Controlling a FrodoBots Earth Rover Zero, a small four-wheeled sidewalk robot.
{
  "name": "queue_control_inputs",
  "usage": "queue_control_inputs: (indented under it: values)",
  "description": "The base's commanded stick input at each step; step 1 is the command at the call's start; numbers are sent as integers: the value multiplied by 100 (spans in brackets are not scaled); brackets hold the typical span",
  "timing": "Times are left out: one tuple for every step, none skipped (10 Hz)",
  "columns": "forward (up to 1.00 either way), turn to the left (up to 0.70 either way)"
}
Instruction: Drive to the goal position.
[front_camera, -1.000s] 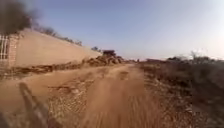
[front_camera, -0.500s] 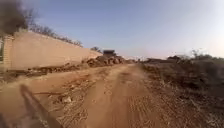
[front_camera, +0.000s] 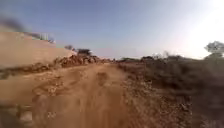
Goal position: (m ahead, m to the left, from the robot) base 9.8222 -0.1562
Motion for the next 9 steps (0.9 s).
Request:
queue_control_inputs:
  values:
    - [70, 0]
    - [70, -5]
    - [70, -13]
    - [70, -20]
    - [70, -13]
    - [70, -7]
    - [70, 0]
    - [70, 0]
    - [70, 0]
